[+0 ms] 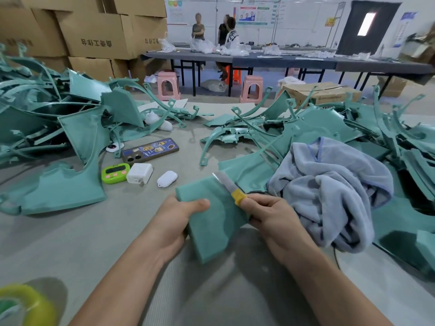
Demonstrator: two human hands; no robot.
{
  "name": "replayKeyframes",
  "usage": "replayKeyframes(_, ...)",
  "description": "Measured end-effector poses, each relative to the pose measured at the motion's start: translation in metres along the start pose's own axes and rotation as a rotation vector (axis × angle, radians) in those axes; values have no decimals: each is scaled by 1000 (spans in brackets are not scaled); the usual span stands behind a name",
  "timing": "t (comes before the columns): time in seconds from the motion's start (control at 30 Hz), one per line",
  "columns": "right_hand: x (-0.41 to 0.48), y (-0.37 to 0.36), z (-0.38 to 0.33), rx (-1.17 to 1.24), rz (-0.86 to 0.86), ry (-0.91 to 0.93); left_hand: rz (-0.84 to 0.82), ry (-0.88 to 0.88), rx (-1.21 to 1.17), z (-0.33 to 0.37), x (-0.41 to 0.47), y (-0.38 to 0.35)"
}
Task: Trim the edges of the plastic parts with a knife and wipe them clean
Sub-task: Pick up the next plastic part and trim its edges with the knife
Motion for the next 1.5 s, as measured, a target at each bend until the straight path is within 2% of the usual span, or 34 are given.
replayKeyframes(0.07, 3, 5, -3, 51, 103, 54, 161, -209, 27, 6, 2, 3)
replayKeyframes(0.17, 3, 18, -13, 1, 188, 167, 372, -696, 301, 26, -4, 17)
replayKeyframes(0.23, 2, 20, -15, -5, 149, 200, 364, -894, 533, 32, -12, 20)
replayKeyframes(0.33, 0, 14, -14, -43, 48, 244, 261, -989, 890, 22, -11, 15)
replayKeyframes(0.43, -1, 5, -10, -112, -13, 253, 155, -895, 1091, 7, -4, 8)
replayKeyframes(0.6, -6, 1, -10, -244, -1, 249, 204, -638, 1235, 0, 7, 15)
replayKeyframes(0.73, -15, -9, -12, -501, -128, 309, 177, -601, 1292, -2, 8, 22)
replayKeyframes(0.8, -8, -6, -11, -655, 12, 305, 173, -602, 1288, -3, 9, 23)
replayKeyframes(0.9, 7, 24, -24, -797, 534, 243, 187, -612, 1252, -4, 10, 24)
replayKeyframes(0.93, 8, 36, -29, -791, 681, 240, 192, -615, 1249, -5, 10, 24)
replayKeyframes(0.97, 8, 45, -33, -738, 754, 266, 199, -614, 1243, -5, 10, 24)
replayKeyframes(1.0, 6, 47, -34, -668, 733, 313, 206, -611, 1242, -4, 10, 24)
replayKeyframes(1.07, -2, 35, -32, -638, 518, 433, 209, -618, 1227, -3, 9, 23)
replayKeyframes(1.13, -12, 10, -23, -728, 291, 496, 199, -644, 1202, -1, 6, 22)
replayKeyframes(1.17, -12, 4, -19, -774, 266, 505, 199, -665, 1196, 0, 5, 22)
replayKeyframes(1.23, 0, 12, -21, -812, 437, 474, 216, -690, 1197, 4, 3, 24)
replayKeyframes(1.3, 9, 38, -28, -770, 689, 329, 239, -710, 1179, 8, 3, 26)
replayKeyframes(1.37, 10, 59, -33, -678, 818, 247, 249, -723, 1159, 8, 4, 28)
replayKeyframes(1.43, 6, 63, -33, -577, 796, 307, 253, -705, 1146, 7, 6, 27)
replayKeyframes(1.5, 1, 48, -30, -434, 657, 415, 289, -696, 1068, 7, 6, 29)
Point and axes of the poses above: each hand's wrist, its own x-axis towards the middle knuckle, its own y-axis out of the back of the hand, z = x × y, the point moved 3 cm from there along x, towards the middle knuckle, and after that the axes turned 4 degrees about -y, right-handed, at the moved point
